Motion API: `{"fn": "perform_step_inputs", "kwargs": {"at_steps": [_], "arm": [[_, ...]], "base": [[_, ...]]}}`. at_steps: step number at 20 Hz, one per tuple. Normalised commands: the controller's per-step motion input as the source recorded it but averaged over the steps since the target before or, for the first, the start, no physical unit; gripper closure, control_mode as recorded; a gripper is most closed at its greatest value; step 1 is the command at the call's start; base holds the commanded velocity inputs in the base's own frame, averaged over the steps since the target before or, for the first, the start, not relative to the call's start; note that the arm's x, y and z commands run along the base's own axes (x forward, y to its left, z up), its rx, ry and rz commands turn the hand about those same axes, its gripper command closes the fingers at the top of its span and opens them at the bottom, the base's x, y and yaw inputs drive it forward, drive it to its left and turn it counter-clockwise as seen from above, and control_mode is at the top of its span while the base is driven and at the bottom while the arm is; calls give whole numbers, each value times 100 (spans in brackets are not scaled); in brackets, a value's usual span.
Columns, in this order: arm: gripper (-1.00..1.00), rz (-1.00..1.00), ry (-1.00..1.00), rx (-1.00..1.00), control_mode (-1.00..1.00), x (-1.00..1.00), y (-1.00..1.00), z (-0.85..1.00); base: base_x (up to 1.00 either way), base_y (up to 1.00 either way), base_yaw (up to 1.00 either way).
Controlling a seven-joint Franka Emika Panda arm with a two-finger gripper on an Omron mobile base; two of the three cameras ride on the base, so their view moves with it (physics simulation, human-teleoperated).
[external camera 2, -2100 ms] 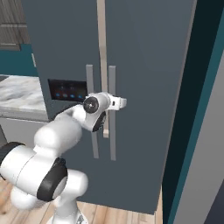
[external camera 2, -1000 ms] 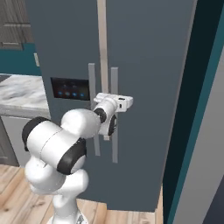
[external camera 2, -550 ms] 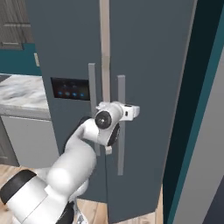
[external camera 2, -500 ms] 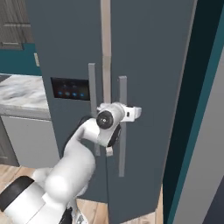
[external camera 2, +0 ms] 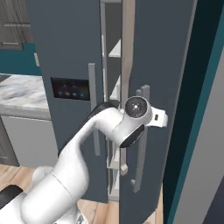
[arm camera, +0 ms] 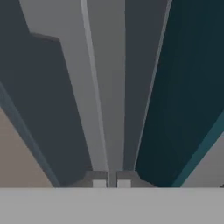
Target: Take the donut and cake from the fridge and place them on the empty tray on the dining counter.
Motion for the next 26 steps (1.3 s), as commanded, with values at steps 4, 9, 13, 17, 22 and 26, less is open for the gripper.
{"fn": "perform_step_inputs", "kwargs": {"at_steps": [4,9,13,17,22,26], "arm": [[-100,1,-9,1,-100,-82,-64,7],[-100,-1,-73,-1,-100,-100,-1,-28],[-100,-1,-83,-5,-100,-100,20,-19],[-100,-6,-14,-16,-100,-100,99,82],[-100,-5,9,-23,-100,-78,100,98],[-100,-2,7,-45,-100,-1,100,13]], "base": [[0,0,0],[0,0,0],[0,0,0],[0,0,0],[0,0,0],[0,0,0]]}}
